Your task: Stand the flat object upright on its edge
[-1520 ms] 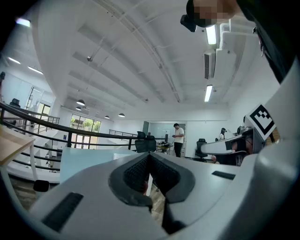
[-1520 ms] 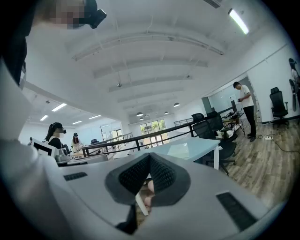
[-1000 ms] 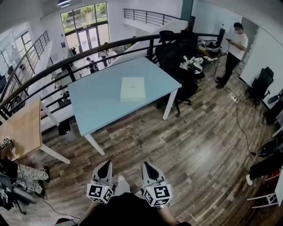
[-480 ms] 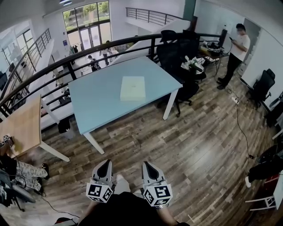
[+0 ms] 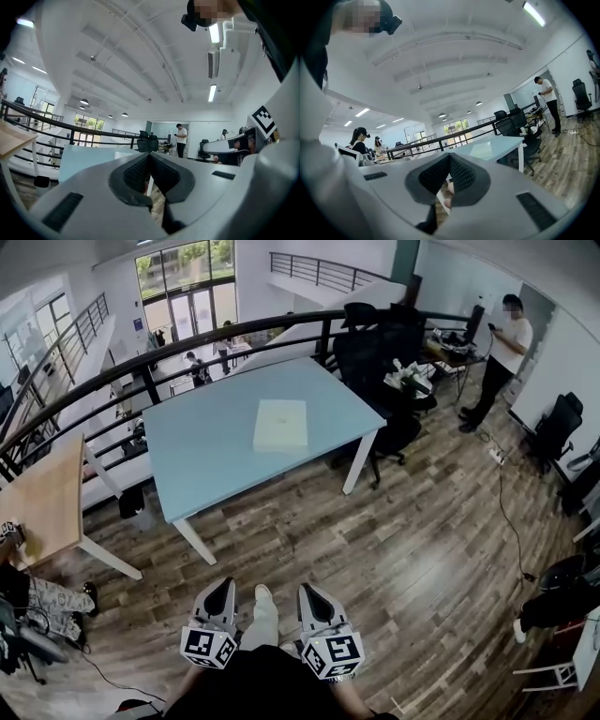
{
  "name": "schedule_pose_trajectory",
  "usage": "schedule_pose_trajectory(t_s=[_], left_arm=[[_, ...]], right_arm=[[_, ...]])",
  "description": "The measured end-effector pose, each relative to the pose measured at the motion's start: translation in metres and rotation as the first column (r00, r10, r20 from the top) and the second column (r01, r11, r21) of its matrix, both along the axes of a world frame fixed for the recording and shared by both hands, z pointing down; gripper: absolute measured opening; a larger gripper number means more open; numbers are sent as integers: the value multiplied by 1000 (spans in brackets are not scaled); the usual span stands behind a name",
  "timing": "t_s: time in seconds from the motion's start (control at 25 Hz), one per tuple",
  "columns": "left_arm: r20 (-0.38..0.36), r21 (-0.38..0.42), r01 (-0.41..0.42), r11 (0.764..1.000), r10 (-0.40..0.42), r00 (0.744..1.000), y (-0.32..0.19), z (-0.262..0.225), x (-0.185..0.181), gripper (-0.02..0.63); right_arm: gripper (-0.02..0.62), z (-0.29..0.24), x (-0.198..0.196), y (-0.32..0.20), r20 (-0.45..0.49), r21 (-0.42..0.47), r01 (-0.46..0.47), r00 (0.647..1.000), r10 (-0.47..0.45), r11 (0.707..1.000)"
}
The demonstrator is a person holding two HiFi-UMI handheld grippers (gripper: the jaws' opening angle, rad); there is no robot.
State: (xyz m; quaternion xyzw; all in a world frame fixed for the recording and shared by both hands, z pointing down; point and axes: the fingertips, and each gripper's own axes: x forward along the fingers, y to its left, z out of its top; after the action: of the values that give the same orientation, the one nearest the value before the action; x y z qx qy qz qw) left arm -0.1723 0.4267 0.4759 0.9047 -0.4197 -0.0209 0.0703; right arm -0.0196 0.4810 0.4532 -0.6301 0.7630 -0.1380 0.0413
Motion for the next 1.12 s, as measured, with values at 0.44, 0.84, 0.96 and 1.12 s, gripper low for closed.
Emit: schedule_pose_trajectory(t_s=[0.44, 0.84, 0.96, 1.12], left_arm=[[-1, -7, -22, 1000, 22, 1000, -36, 7, 23, 3], [9, -19, -32, 999, 32, 999, -90, 10, 48, 3], [10, -23, -32, 999, 32, 999, -106, 11, 56, 3], [15, -27, -34, 999, 35, 999, -127, 13, 64, 3]], right_arm=[[8, 17, 19, -30, 3, -37, -29, 1000, 29, 999], [8, 25, 37, -79, -17, -65, -10, 1000, 9, 998], [8, 26, 43, -95, -17, -71, -6, 1000, 5, 997], [8, 27, 49, -117, -24, -71, -2, 1000, 0, 997]])
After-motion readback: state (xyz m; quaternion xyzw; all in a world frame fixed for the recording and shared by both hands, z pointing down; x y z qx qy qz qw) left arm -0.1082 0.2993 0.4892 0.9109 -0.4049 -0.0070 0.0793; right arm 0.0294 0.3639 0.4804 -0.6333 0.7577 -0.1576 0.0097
